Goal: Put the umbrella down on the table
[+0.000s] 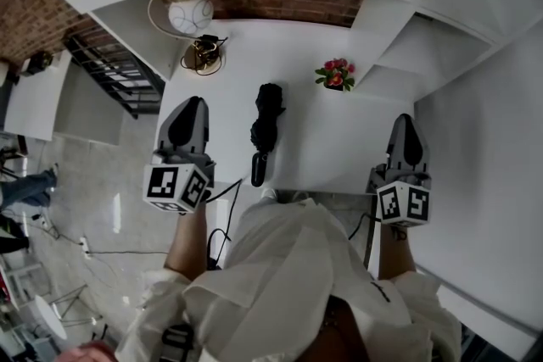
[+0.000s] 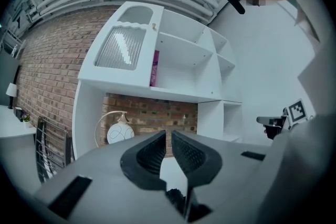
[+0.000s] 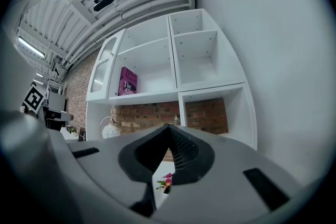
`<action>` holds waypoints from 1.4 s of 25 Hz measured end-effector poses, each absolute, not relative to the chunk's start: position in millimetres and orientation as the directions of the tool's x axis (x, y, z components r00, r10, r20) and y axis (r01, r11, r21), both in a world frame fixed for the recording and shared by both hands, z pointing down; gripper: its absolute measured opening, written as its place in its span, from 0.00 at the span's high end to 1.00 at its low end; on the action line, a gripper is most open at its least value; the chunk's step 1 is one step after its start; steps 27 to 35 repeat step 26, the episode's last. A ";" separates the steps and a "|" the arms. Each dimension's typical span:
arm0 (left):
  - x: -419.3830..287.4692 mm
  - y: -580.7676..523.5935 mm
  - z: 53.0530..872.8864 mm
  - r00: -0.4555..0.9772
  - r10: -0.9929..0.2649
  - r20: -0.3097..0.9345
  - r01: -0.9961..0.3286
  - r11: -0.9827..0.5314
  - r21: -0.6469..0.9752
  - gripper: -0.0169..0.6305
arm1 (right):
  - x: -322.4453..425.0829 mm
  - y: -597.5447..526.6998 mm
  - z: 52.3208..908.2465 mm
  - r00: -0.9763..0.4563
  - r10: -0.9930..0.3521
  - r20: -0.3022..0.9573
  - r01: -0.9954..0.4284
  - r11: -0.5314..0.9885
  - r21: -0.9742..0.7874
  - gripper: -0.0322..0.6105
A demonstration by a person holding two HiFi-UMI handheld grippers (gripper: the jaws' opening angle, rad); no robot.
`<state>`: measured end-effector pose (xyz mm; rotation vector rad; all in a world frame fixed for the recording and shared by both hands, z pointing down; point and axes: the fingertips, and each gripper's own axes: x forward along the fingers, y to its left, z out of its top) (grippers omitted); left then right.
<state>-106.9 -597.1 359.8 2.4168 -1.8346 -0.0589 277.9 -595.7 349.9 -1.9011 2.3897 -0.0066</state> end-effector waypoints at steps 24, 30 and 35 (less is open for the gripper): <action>-96.2 -598.5 370.3 0.306 -0.948 0.084 -0.950 -0.297 0.099 0.89 | 273.1 -592.8 349.4 -0.229 -0.971 -0.061 -0.971 0.233 -0.055 0.92; -97.5 -597.8 370.1 0.306 -0.948 0.083 -0.950 -0.297 0.100 0.89 | 271.5 -592.8 350.1 -0.229 -0.972 -0.059 -0.971 0.233 -0.058 0.92; -97.5 -597.8 370.1 0.306 -0.948 0.083 -0.950 -0.297 0.100 0.89 | 271.5 -592.8 350.1 -0.229 -0.972 -0.059 -0.971 0.233 -0.058 0.92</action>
